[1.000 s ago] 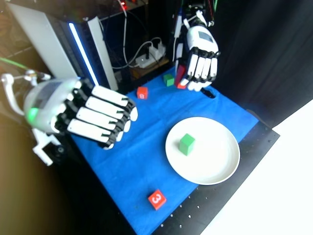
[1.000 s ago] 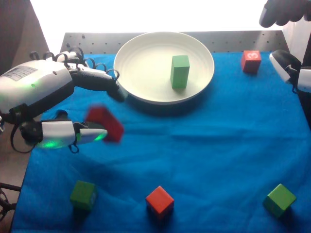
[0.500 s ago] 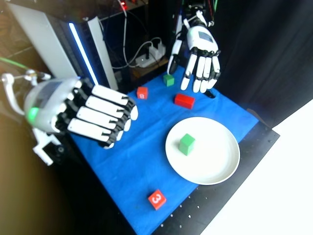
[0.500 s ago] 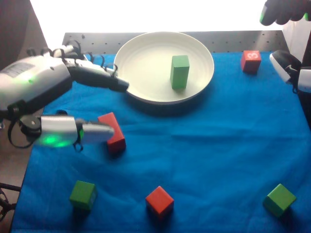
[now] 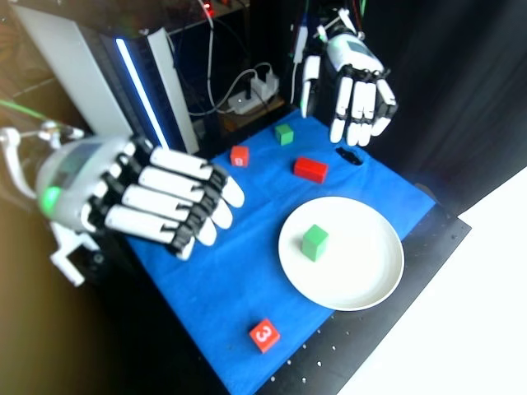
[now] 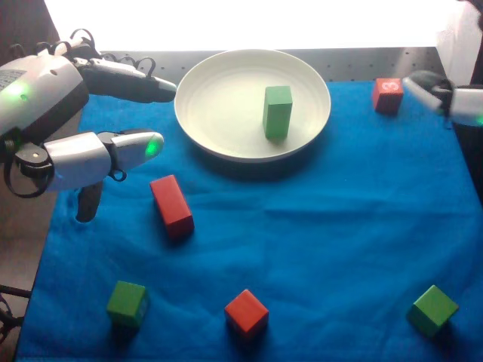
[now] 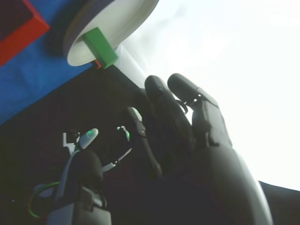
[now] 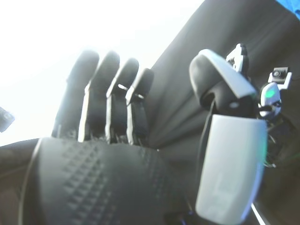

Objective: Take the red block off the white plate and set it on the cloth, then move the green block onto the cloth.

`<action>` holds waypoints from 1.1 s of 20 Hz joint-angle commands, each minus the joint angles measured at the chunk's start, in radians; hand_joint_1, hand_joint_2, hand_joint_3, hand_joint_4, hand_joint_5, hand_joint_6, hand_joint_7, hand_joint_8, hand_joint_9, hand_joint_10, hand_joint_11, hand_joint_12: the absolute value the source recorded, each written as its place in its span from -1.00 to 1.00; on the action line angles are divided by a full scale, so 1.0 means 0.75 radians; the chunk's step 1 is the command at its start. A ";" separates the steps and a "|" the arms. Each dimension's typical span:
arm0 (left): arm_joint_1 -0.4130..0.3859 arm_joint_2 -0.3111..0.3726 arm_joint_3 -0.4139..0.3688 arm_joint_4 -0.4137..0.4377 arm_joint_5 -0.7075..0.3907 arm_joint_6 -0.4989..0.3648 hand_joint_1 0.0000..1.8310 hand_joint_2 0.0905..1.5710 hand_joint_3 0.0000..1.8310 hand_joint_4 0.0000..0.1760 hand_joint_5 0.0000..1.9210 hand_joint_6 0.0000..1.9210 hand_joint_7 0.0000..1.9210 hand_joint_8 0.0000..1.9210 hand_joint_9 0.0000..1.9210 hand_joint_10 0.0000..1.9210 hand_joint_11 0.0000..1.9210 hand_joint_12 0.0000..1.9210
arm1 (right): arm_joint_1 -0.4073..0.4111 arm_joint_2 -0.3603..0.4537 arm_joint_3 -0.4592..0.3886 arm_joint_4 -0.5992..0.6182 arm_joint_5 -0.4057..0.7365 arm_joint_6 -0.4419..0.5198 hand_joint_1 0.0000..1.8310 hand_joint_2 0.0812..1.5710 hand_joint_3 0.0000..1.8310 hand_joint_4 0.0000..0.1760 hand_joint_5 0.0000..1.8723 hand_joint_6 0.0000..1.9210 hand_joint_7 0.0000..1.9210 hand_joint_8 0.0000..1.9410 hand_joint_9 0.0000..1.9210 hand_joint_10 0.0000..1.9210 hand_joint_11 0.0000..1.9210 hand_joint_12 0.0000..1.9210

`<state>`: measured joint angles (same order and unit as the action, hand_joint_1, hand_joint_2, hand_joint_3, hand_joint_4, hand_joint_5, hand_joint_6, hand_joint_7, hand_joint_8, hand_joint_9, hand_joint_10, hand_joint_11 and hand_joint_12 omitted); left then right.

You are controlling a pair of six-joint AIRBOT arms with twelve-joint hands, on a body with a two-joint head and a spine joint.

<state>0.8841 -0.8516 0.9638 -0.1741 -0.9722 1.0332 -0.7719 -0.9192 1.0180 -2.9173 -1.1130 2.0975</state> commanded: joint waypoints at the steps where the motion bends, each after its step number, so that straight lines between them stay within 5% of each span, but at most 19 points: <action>1: -0.009 0.001 0.003 0.004 -0.185 0.005 -0.45 0.55 -1.00 -0.29 -0.24 -1.00 -0.24 -0.98 -0.40 -0.67 -0.90 0.46 | 0.056 -0.023 0.021 -0.056 -0.067 0.004 0.03 -0.11 -0.54 -1.00 -0.73 -0.34 -0.70 -0.37 -0.82 0.05 -0.98 0.83; 2: -0.008 0.007 -0.002 0.000 -0.191 0.017 -0.44 0.52 -1.00 -0.40 -0.23 -1.00 -0.23 -0.99 -0.46 -0.49 -0.91 0.47 | 0.099 -0.054 0.049 -0.077 -0.005 0.004 -0.04 -0.13 -0.57 -1.00 -0.65 -0.61 -0.62 -0.69 -0.79 -0.20 -0.99 0.72; 4: -0.008 0.014 -0.015 -0.012 -0.191 0.065 -0.42 0.49 -1.00 -0.49 -0.21 -0.99 -0.23 -0.99 -0.47 -0.47 -0.92 0.46 | 0.142 -0.109 0.100 -0.090 0.074 0.004 -0.03 -0.12 -0.64 -1.00 -0.55 -0.66 -0.55 -0.78 -0.86 -0.26 -1.00 0.61; 5: -0.009 0.014 -0.017 -0.016 -0.192 0.078 -0.40 0.48 -1.00 -0.39 -0.21 -0.99 -0.23 -0.99 -0.48 -0.46 -0.93 0.46 | 0.156 -0.129 0.119 -0.092 0.103 0.004 0.02 -0.06 -0.73 -1.00 -0.49 -0.72 -0.49 -0.84 -0.83 -0.20 -1.00 0.73; 7: -0.009 0.015 -0.018 -0.020 -0.196 0.083 -0.36 0.47 -1.00 -0.64 -0.19 -0.99 -0.21 -0.98 -0.45 -0.48 -0.90 0.42 | 0.197 -0.184 0.171 -0.097 0.182 0.004 0.07 0.02 -0.88 -1.00 -0.42 -0.85 -0.39 -0.91 -0.61 -0.22 -0.89 0.69; 12: -0.009 0.018 -0.018 -0.020 -0.194 0.083 -0.27 0.41 -1.00 -0.64 -0.13 -0.99 -0.16 -0.98 -0.42 -0.56 -0.83 0.30 | 0.264 -0.303 0.288 -0.098 0.350 0.004 0.01 0.13 -0.99 -1.00 -0.35 -0.98 -0.31 -0.97 -0.55 -0.28 -0.86 0.63; 13: -0.009 0.018 -0.018 -0.020 -0.191 0.083 -0.27 0.40 -1.00 -0.21 -0.11 -0.99 -0.16 -0.98 -0.41 -0.58 -0.82 0.29 | 0.283 -0.338 0.327 -0.099 0.402 0.004 -0.06 0.13 -0.99 -1.00 -0.36 -0.99 -0.32 -0.99 -0.55 -0.28 -0.86 0.67; 15: -0.009 0.018 -0.019 -0.020 -0.185 0.083 -0.27 0.40 -1.00 -0.11 -0.11 -0.99 -0.16 -0.99 -0.40 -0.58 -0.81 0.29 | 0.305 -0.387 0.379 -0.099 0.465 0.004 -0.08 0.14 -0.99 -1.00 -0.38 -1.00 -0.33 -0.99 -0.55 -0.32 -0.86 0.64; 17: -0.010 0.018 -0.019 -0.019 -0.184 0.083 -0.28 0.40 -1.00 0.19 -0.12 -0.99 -0.18 -0.99 -0.41 -0.55 -0.82 0.35 | 0.329 -0.434 0.426 -0.105 0.521 0.004 -0.08 0.11 -1.00 -1.00 -0.34 -0.99 -0.29 -0.99 -0.50 -0.38 -0.83 0.66; 19: -0.009 0.018 -0.019 -0.019 -0.183 0.083 -0.28 0.40 -1.00 0.10 -0.11 -0.99 -0.18 -0.99 -0.42 -0.55 -0.83 0.36 | 0.344 -0.475 0.466 -0.113 0.577 0.003 -0.08 0.09 -1.00 -1.00 -0.32 -0.99 -0.26 -0.98 -0.45 -0.36 -0.81 0.63; 20: -0.010 0.018 -0.019 -0.018 -0.187 0.083 -0.26 0.40 -1.00 -0.11 -0.10 -0.99 -0.18 -1.00 -0.41 -0.59 -0.85 0.33 | 0.345 -0.487 0.481 -0.114 0.599 0.003 -0.10 0.06 -1.00 -1.00 -0.27 -0.99 -0.15 -0.95 -0.42 -0.14 -0.74 0.71; 22: -0.009 0.020 -0.020 -0.018 -0.196 0.083 -0.25 0.41 -1.00 0.04 -0.11 -1.00 -0.21 -1.00 -0.44 -0.62 -0.90 0.35 | 0.344 -0.500 0.499 -0.114 0.629 0.003 -0.09 0.06 -1.00 -1.00 -0.28 -1.00 -0.15 -0.95 -0.49 0.00 -0.76 0.78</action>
<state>0.8841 -0.8436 0.9501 -0.1909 -0.9928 1.0969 -0.5304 -1.2972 1.3911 -2.9772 -0.5312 2.0975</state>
